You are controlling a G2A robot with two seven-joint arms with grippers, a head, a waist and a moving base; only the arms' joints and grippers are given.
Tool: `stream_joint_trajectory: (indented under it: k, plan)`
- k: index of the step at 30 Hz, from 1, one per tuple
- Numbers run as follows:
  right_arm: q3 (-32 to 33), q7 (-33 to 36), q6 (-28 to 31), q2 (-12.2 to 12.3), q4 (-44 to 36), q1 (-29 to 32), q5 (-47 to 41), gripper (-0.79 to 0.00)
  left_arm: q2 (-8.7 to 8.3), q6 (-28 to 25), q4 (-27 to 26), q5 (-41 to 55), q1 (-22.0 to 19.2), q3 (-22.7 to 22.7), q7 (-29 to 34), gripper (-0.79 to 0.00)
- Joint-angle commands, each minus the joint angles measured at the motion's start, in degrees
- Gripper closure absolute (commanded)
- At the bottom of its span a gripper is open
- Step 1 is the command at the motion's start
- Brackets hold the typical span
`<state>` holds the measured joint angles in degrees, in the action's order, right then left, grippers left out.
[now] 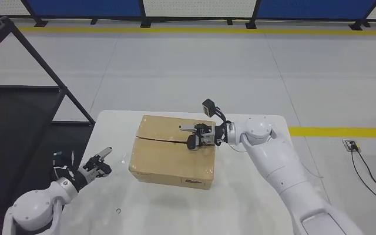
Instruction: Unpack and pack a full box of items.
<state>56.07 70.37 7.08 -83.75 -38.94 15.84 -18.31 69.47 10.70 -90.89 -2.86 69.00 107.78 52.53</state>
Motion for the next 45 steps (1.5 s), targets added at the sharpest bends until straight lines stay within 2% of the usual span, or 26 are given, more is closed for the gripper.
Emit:
stream_joint_trajectory:
  k: [1,3,6,9,13,22,32,35,42,45]
  plan:
    - [0.1,0.2,0.1,0.1,0.0,-0.1,0.1,-0.785,0.25,3.9,1.8,4.1,-1.2,-0.9,-2.0,-0.785]
    - [0.1,0.4,0.1,0.1,-0.1,-0.2,0.3,-0.785,0.64,8.6,4.6,9.7,-3.0,-1.7,-4.8,-0.785]
    - [0.1,0.3,-0.2,0.2,0.0,-0.2,0.4,-0.785,1.0,13.2,8.0,16.6,-5.1,-2.5,-5.5,-0.785]
    - [0.2,0.1,-0.3,0.2,0.0,-0.1,0.4,-0.785,1.4,17.1,11.7,22.5,-7.5,-3.7,-7.9,-0.785]
    - [0.4,0.1,-0.4,0.4,-0.1,0.0,0.3,-0.785,1.46,19.7,15.5,25.3,-9.9,-5.7,-8.8,-0.785]
    - [1.1,0.3,-0.8,0.9,-0.7,0.5,0.6,-0.785,1.98,18.0,22.1,28.0,-13.8,-10.4,-15.4,-0.785]
    - [1.2,0.5,-1.2,1.2,-1.5,0.8,1.1,-0.785,3.03,12.2,26.3,34.6,-16.3,-12.8,-23.8,-0.785]
    - [1.1,0.5,-1.4,1.3,-1.7,0.9,1.1,-0.785,3.15,10.1,25.8,35.9,-15.9,-13.0,-25.1,-0.785]
    - [1.1,0.5,-1.5,1.4,-2.1,1.1,1.2,-0.785,2.36,13.2,20.1,32.7,-11.9,-13.6,-23.6,-0.785]
    - [1.1,0.6,-1.5,1.5,-2.3,1.2,1.1,-0.785,2.25,13.6,19.1,33.5,-11.2,-13.1,-25.2,-0.785]
